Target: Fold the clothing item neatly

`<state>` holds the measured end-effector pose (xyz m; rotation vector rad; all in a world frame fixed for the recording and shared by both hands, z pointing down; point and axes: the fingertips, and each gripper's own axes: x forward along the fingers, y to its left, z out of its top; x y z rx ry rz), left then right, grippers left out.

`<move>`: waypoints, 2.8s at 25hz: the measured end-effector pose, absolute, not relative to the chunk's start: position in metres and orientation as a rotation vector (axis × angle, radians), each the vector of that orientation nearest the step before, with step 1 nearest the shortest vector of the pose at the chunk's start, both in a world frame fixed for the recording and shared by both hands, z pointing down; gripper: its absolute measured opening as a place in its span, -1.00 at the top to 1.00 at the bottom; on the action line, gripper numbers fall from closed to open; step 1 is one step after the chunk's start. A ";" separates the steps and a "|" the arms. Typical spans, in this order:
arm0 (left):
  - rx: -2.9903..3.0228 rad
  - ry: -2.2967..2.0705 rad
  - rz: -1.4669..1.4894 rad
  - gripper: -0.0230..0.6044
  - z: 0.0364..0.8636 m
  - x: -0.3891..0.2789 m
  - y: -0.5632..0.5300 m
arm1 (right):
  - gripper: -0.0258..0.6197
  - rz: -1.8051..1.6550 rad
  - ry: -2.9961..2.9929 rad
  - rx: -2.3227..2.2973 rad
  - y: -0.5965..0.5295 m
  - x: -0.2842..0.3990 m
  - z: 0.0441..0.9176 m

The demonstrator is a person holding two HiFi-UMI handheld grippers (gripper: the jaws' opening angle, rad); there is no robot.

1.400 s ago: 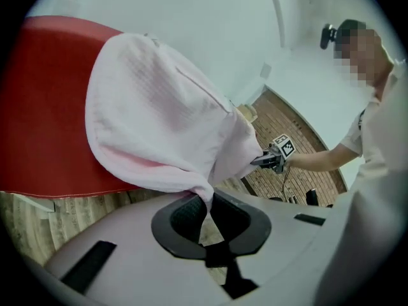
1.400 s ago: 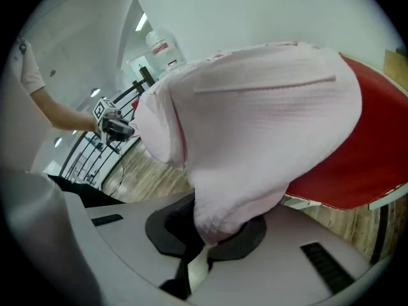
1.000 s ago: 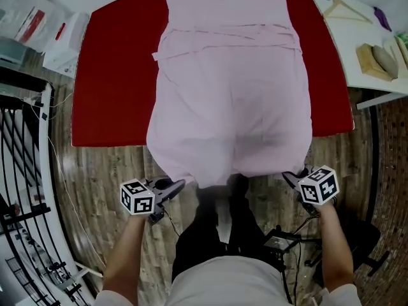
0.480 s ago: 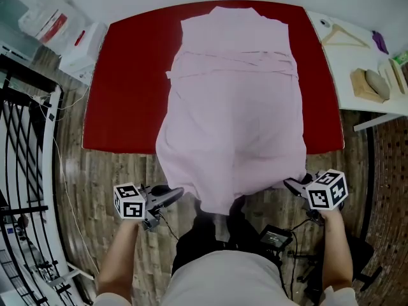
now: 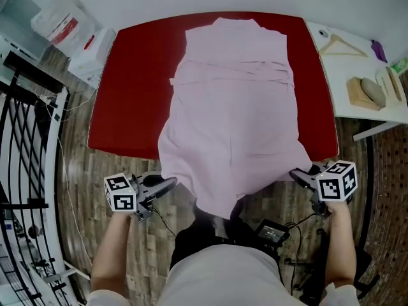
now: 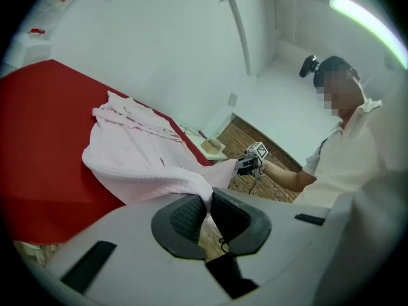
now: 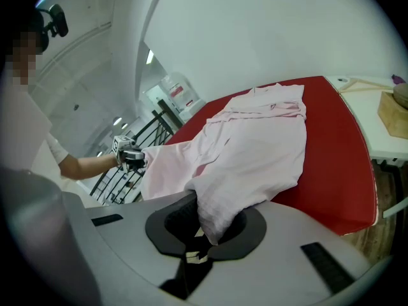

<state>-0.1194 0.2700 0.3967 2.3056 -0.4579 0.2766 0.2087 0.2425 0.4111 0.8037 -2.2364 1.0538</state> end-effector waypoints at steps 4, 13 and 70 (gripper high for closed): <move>2.365 -0.437 0.240 0.87 0.373 -0.114 0.259 | 0.83 1.034 -2.261 0.813 0.231 0.211 0.395; 2.460 -0.379 0.113 0.87 0.331 -0.119 0.226 | 0.83 0.988 -2.261 0.866 0.202 0.206 0.364; 2.755 -0.133 0.034 0.87 0.224 -0.114 -0.077 | 0.83 0.853 -2.219 0.890 -0.081 0.210 0.295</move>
